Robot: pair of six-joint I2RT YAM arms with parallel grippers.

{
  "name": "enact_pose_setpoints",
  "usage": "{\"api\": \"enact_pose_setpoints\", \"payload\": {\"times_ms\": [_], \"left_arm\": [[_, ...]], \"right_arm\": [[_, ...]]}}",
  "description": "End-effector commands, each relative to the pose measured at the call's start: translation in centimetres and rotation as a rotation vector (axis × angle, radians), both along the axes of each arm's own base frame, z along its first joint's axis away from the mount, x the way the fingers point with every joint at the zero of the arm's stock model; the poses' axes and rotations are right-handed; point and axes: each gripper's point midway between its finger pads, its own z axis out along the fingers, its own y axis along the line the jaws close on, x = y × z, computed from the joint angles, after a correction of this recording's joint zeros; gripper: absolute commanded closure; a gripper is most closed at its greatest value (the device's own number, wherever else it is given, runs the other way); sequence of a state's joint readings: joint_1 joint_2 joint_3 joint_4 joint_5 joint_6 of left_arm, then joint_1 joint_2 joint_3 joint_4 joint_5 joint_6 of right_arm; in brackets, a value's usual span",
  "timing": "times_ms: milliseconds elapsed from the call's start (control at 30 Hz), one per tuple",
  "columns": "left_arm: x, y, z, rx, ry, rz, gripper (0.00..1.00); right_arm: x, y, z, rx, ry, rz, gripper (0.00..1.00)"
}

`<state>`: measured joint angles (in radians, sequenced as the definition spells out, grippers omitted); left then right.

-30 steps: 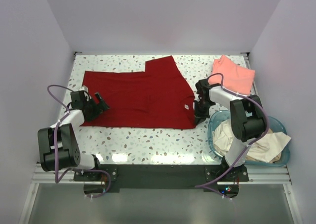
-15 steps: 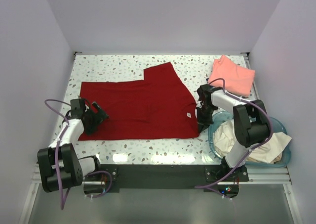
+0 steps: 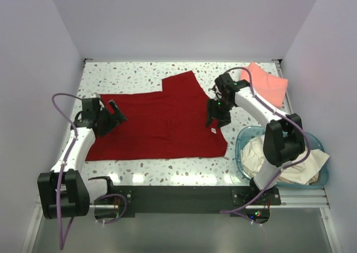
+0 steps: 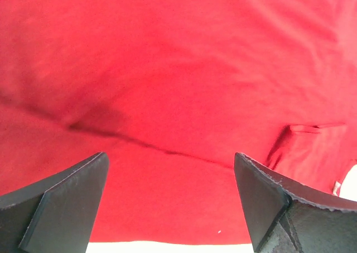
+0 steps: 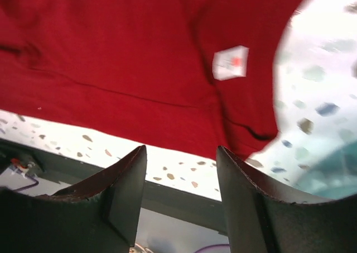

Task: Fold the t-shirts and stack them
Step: Fold the tshirt

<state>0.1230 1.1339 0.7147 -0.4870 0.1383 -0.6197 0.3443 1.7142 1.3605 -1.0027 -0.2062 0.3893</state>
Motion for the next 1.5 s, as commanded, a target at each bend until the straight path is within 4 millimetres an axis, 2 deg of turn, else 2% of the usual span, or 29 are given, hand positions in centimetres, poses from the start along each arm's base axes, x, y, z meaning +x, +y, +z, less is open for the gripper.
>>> {"api": "enact_pose_setpoints", "payload": {"times_ms": [0,100,133,200,367,500,633,767,867,967,1067,1200,1333,1367,1433,1467], "left_arm": [[2.6,-1.0,1.1,0.027,-0.06,-0.061,0.01],[3.1,-1.4,0.3,0.017,-0.057,-0.072,0.01],[2.9,-1.5,-0.6,0.013,-0.036,-0.072,0.01],[3.1,-1.6,-1.1,0.006,-0.044,-0.078,0.01],[1.5,-2.3,-4.1,-0.041,0.014,-0.076,0.01],[-0.9,-2.2,-6.9,-0.037,0.096,-0.058,0.01],[-2.7,-1.8,-8.4,-0.023,0.159,-0.029,0.0],[-3.9,-1.6,-8.8,-0.026,0.199,0.002,0.0],[-4.7,-1.6,-8.4,-0.037,0.206,0.035,0.0],[-5.3,-1.6,-7.1,-0.047,0.157,0.072,0.01],[-6.5,-2.0,-6.8,-0.071,0.157,0.101,0.0],[-6.3,-2.4,-5.0,-0.102,0.094,0.123,0.01],[-6.2,-2.0,-3.2,-0.073,0.083,0.12,0.01],[-5.9,-1.8,-2.7,-0.065,0.075,0.118,0.01],[-4.8,-1.7,-0.8,-0.052,0.029,0.1,0.0],[-4.4,-1.6,-0.1,-0.048,0.013,0.097,0.0]], "right_arm": [[0.5,4.5,-0.3,0.087,-0.001,0.084,0.43],[0.9,7.0,-1.9,0.134,0.007,0.106,0.43],[0.9,7.4,-2.4,0.142,0.01,0.105,0.43],[1.3,8.2,-3.2,0.155,-0.006,0.105,0.43],[1.0,7.3,-5.8,0.091,0.005,0.101,0.43],[-1.0,5.8,-7.8,0.042,0.058,0.101,0.43],[-3.1,4.8,-9.1,0.019,0.107,0.091,0.43],[-5.4,3.6,-9.8,0.002,0.154,0.073,0.43],[-6.8,2.9,-9.9,-0.006,0.173,0.064,0.43],[-8.2,2.5,-9.8,0.0,0.194,0.062,0.43],[-9.5,2.3,-9.7,0.016,0.212,0.057,0.43],[-10.7,2.1,-9.0,0.03,0.22,0.053,0.43],[-11.1,2.0,-7.0,0.043,0.206,0.072,0.42],[-10.4,2.4,-5.6,0.062,0.168,0.083,0.42],[-10.2,2.4,-3.9,0.064,0.156,0.104,0.41],[-8.8,3.0,-2.2,0.083,0.104,0.112,0.4]]}}
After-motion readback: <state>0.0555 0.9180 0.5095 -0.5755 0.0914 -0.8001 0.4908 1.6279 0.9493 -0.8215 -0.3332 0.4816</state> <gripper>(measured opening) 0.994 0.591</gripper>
